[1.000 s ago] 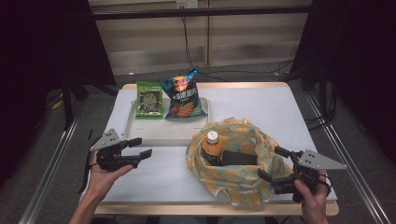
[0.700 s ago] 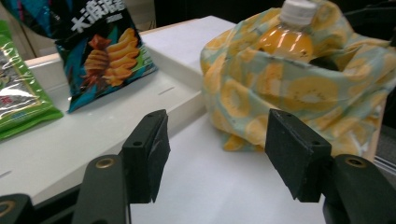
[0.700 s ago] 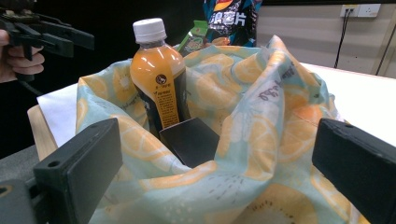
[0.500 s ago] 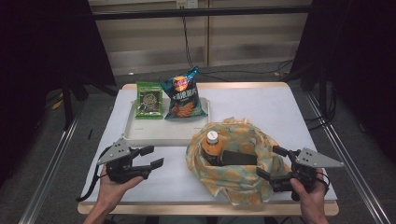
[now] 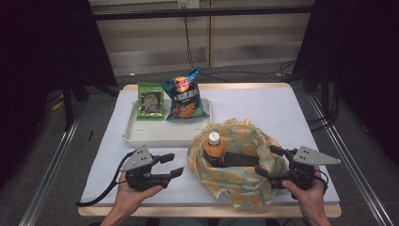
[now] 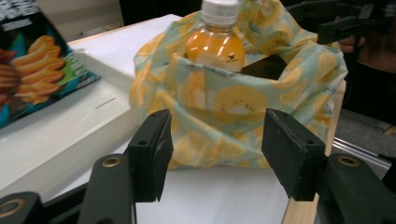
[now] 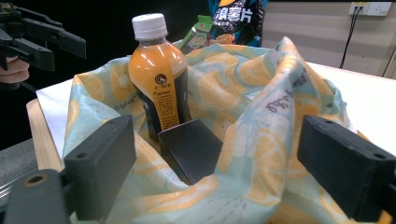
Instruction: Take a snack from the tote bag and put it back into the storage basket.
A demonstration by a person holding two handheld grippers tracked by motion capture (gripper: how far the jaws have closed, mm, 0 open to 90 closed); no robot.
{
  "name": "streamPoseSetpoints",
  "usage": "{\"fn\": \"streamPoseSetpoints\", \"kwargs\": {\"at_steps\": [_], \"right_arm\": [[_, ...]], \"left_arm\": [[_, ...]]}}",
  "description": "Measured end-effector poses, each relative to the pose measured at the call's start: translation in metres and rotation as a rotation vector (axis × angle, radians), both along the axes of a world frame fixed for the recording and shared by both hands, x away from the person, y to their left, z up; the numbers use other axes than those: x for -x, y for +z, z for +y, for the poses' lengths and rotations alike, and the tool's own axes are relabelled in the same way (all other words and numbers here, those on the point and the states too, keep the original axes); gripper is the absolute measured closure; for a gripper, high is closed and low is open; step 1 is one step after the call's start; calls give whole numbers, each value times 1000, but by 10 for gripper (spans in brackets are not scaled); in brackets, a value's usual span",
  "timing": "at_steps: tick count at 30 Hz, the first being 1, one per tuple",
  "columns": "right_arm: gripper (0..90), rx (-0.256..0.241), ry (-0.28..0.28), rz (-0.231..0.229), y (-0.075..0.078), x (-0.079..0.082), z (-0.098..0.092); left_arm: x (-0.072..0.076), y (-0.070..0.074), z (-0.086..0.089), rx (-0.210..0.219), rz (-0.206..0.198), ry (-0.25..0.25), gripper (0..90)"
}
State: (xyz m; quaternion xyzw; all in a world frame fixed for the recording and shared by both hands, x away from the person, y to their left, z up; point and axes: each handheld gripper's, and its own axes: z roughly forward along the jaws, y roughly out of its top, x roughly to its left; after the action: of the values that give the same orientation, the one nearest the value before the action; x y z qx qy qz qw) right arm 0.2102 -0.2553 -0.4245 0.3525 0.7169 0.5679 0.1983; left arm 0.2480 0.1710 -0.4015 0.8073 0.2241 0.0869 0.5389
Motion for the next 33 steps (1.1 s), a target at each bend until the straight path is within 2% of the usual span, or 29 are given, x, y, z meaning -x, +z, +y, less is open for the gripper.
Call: {"fn": "streamPoseSetpoints", "kwargs": {"at_steps": [3, 7, 11, 13, 15, 17, 18, 20, 23, 25, 26, 28, 30, 31, 33], "right_arm": [[142, 4, 7, 3, 0, -2, 1], [159, -3, 14, 6, 1, -3, 2], [193, 1, 22, 8, 0, -4, 2], [212, 2, 26, 10, -1, -5, 3], [226, 5, 30, 11, -1, -5, 3], [229, 8, 31, 19, -1, -5, 3], [228, 9, 30, 18, -2, -5, 3], [221, 9, 30, 21, -3, -6, 3], [210, 8, 30, 22, -3, -6, 3], [198, 6, 31, 25, -3, -5, 2], [194, 6, 29, 27, -3, -6, 2], [180, 4, 29, 29, -4, -6, 3], [176, 5, 31, 28, -4, -5, 2], [171, 2, 30, 28, -4, -6, 2], [168, -1, 31, 25, -4, -6, 2]], "left_arm": [[-6, 1, -14, -12, -10, -17, 480], [-17, 7, -27, 19, -16, -51, 545], [-28, 9, -40, 27, -19, -84, 556], [-33, 8, -45, 46, -4, -112, 560], [-36, 8, -50, 32, -12, -114, 547], [-39, 7, -55, 49, -5, -133, 541], [-41, 6, -58, 32, -20, -128, 540], [-48, 6, -62, 24, -21, -131, 538], [-54, 10, -67, 42, -8, -154, 531], [-56, 10, -73, 24, -20, -161, 528], [-58, 10, -74, 13, -27, -160, 520], [-62, 9, -75, 22, -24, -144, 482], [-67, 5, -78, 18, -17, -153, 453], [-68, 4, -79, -2, -26, -152, 446], [-70, 3, -81, 15, -20, -167, 412]]}}
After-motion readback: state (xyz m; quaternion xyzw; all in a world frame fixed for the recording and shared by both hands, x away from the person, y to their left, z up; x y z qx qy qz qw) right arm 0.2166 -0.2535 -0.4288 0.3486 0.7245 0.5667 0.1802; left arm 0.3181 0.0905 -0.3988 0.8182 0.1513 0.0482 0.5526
